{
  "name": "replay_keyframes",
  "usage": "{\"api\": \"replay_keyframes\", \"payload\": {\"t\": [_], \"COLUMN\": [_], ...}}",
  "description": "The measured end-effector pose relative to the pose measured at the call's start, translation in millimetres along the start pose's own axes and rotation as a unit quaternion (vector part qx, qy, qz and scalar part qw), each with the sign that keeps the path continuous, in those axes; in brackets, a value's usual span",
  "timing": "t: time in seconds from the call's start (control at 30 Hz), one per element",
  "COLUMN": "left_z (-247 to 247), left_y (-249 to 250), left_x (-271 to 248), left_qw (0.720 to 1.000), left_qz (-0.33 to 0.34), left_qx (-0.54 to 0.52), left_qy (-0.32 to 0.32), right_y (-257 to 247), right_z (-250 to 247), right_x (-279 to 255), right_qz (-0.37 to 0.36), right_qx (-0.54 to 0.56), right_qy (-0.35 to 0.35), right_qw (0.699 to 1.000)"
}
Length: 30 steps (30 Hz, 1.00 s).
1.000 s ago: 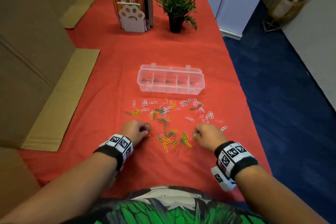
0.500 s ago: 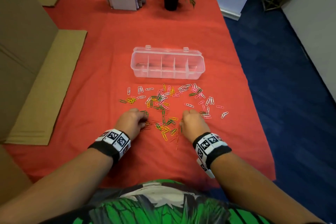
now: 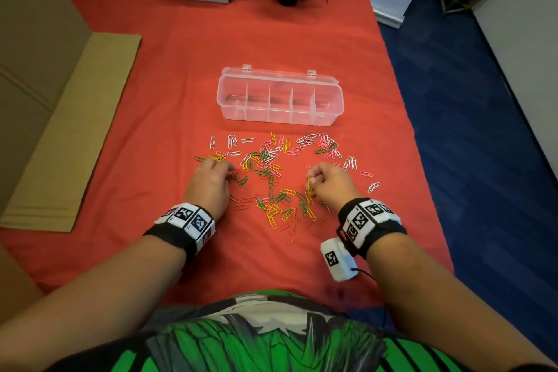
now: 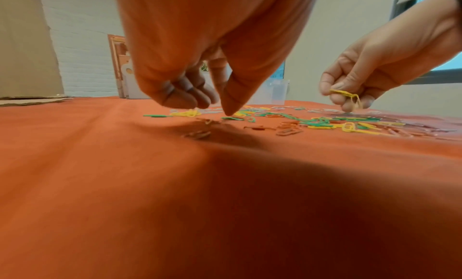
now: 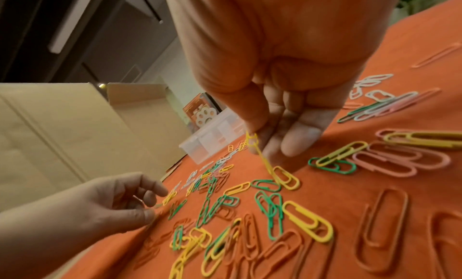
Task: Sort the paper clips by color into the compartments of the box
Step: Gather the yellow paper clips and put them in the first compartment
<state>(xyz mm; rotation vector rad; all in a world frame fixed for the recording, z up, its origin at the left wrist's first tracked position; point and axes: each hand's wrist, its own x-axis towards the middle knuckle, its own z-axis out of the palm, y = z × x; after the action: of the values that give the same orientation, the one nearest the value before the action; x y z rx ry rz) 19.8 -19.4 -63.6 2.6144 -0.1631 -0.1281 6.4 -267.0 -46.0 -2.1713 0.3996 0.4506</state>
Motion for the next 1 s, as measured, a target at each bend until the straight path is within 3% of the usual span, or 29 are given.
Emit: {"api": "replay_keyframes", "payload": {"t": [0.07,0.2,0.27,0.37,0.5,0.6,0.7,0.77,0.83,0.9,1.0], "left_z": [4,10,14,18,13,8,4,2,2,2,5], "left_y": [4,26,32,31,26,20,19,19,21,23,32], "left_x": [2,0,-3,-3,2,5,8,9,10,8,0], "left_qw": [0.999,0.977,0.968,0.968,0.98,0.986,0.969,0.957,0.972,0.995,0.991], "left_qz": [0.037,0.142,0.157,0.157,0.106,0.022,-0.066,-0.091,-0.077,-0.024,0.054], "left_qx": [0.0,-0.058,-0.049,-0.01,-0.012,-0.073,-0.182,-0.225,-0.179,-0.06,0.071], "left_qy": [-0.022,-0.145,-0.191,-0.194,-0.167,-0.149,-0.154,-0.159,-0.13,-0.08,-0.096], "right_y": [1,2,2,2,5,8,11,12,13,13,10], "right_z": [1,0,-2,-5,-5,-1,3,4,3,2,0], "right_x": [-1,-3,-3,-4,-8,-11,-12,-13,-13,-12,-13], "right_qz": [0.022,0.031,0.036,0.061,0.087,0.105,0.088,0.085,0.1,0.102,0.067], "right_qx": [0.073,0.148,0.174,0.23,0.229,0.222,0.157,0.127,0.105,0.064,-0.052], "right_qy": [-0.004,0.006,0.018,0.029,0.035,0.014,0.003,0.005,0.012,0.01,0.013], "right_qw": [0.997,0.988,0.984,0.971,0.969,0.969,0.984,0.988,0.989,0.993,0.996]}}
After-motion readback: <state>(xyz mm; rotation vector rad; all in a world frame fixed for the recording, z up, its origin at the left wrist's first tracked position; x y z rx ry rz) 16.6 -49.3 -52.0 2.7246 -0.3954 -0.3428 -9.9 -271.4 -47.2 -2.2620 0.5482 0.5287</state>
